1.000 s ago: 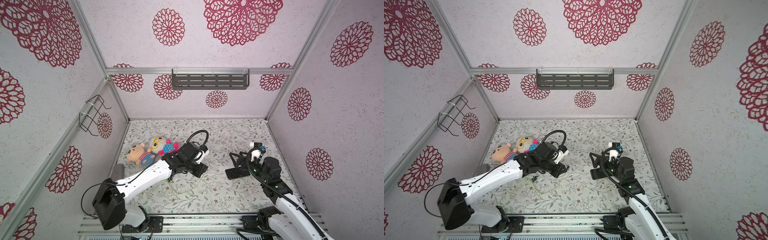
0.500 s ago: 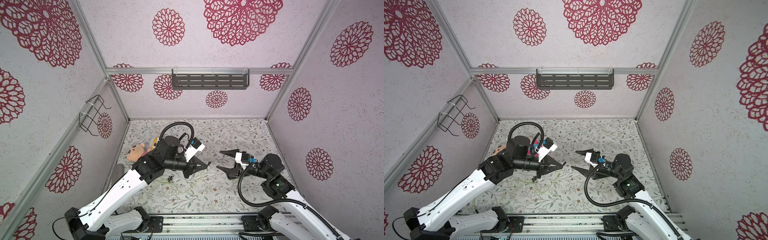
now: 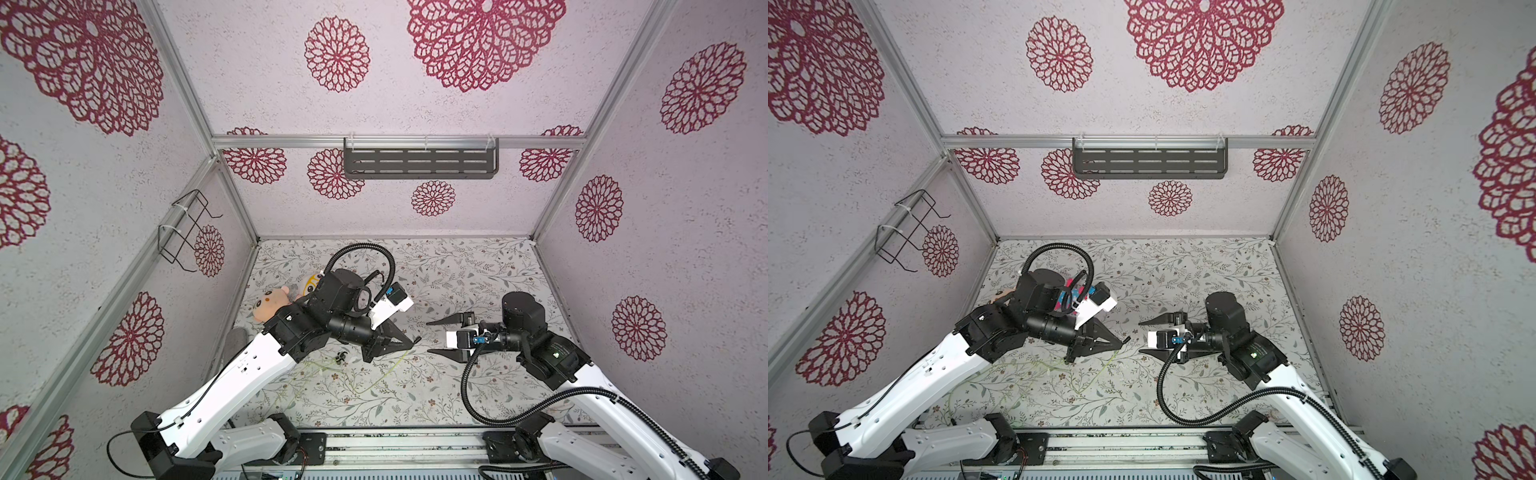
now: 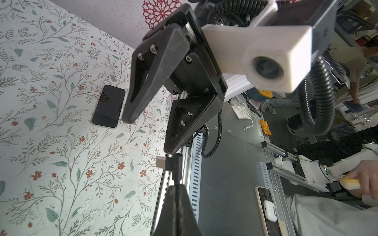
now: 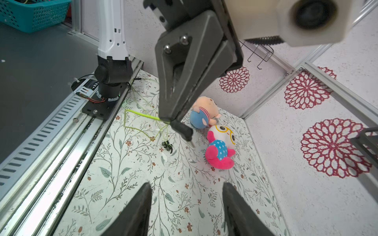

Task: Plug wired earphones into phones
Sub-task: Pick up the wired earphone from the center of the board.

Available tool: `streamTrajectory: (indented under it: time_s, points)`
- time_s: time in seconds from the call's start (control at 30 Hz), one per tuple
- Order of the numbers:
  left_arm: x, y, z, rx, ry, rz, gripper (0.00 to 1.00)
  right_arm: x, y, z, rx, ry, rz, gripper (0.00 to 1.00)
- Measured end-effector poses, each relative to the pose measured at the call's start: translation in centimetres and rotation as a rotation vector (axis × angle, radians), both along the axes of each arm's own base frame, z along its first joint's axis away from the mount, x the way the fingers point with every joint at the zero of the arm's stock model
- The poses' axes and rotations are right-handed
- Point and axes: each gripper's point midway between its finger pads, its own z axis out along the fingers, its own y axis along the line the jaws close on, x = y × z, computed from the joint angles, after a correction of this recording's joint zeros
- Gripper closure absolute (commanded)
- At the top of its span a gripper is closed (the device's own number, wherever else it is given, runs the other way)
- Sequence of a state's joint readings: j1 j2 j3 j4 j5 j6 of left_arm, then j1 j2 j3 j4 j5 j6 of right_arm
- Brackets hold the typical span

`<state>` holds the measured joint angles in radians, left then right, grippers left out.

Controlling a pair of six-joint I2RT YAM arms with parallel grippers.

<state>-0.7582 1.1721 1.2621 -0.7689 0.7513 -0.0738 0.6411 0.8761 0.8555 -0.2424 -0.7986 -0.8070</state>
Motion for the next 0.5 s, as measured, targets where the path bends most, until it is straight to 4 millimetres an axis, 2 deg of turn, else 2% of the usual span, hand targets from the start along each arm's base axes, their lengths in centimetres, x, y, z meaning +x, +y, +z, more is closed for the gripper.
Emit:
streamTrajectory:
  time_s: [0.1, 0.23, 0.5]
  points:
    - [-0.2, 0.1, -0.4, 0.016, 0.012, -0.006, 1.0, -0.4, 0.4, 0.1, -0.004, -0.009, 0.025, 0.46]
    - [-0.4, 0.1, -0.7, 0.025, 0.014, -0.014, 1.0, -0.9, 1.2, 0.3, 0.0, -0.02, 0.068, 0.55]
    - [-0.6, 0.1, -0.8, 0.03, 0.017, -0.021, 1.0, -1.6, 1.9, 0.5, 0.006, -0.028, 0.106, 0.61]
